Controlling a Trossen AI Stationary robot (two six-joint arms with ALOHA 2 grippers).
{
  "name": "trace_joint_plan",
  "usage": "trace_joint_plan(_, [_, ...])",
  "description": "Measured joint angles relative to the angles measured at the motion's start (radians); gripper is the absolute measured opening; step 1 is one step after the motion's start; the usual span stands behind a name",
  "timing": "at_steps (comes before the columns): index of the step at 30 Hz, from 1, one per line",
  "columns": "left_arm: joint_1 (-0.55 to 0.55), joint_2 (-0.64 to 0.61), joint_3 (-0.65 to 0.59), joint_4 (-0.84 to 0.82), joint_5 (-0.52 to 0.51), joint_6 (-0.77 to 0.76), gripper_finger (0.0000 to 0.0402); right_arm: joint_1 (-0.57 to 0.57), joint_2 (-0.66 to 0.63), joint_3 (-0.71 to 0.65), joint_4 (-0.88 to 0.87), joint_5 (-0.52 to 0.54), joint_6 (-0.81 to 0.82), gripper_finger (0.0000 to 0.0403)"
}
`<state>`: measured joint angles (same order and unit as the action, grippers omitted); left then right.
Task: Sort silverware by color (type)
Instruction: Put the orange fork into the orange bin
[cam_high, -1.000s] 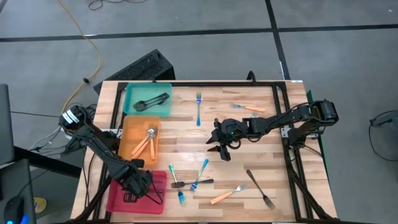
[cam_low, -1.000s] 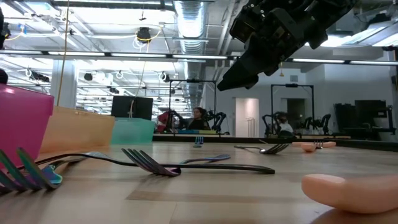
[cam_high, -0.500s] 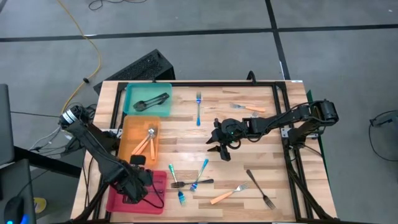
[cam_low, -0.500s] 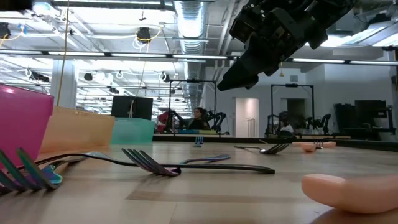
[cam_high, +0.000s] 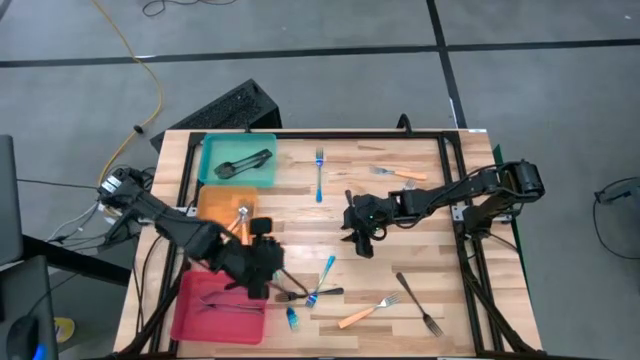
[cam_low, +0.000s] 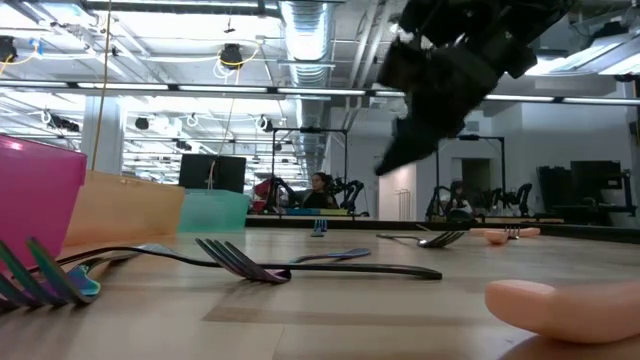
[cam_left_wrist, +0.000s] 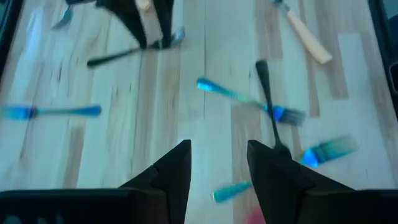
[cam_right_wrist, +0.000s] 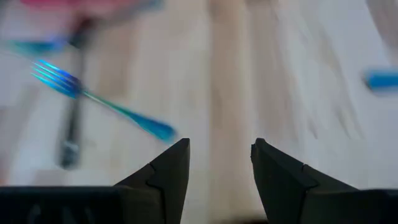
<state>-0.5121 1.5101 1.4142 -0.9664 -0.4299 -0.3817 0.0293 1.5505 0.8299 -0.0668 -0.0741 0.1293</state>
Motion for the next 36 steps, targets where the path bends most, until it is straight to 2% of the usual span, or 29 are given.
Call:
trace_joint_plan(3, [0.042, 0.002, -0.005, 0.039, 0.048, 0.085, 0.0142, -0.012, 0.0, 0.0, -0.124, 0.049, -0.003, 0.0191])
trace_joint_plan(9, [0.104, 0.001, -0.005, 0.091, 0.084, 0.185, 0.0142, -0.045, 0.0, 0.0, -0.357, 0.054, -0.09, 0.0191])
trace_joint_plan(16, [0.133, 0.001, -0.005, 0.099, 0.085, 0.239, 0.0142, -0.105, -0.043, 0.014, -0.469, 0.069, -0.351, 0.0191])
trace_joint_plan(22, [0.138, 0.001, -0.006, 0.123, 0.117, 0.268, 0.0142, -0.17, -0.075, 0.027, -0.615, 0.207, -0.694, 0.0191])
trace_joint_plan(27, [0.137, 0.001, -0.013, 0.128, 0.163, 0.304, 0.0142, -0.245, -0.073, 0.027, -0.673, 0.211, -0.836, 0.0191])
trace_joint_plan(31, [0.14, -0.029, -0.11, 0.196, 0.171, 0.311, 0.0142, -0.286, -0.072, 0.027, -0.729, 0.211, -0.883, 0.0191])
trace_joint_plan(36, [0.166, -0.149, -0.353, 0.481, 0.217, 0.277, 0.0142, -0.315, -0.072, 0.027, -0.795, 0.209, -0.891, 0.0191])
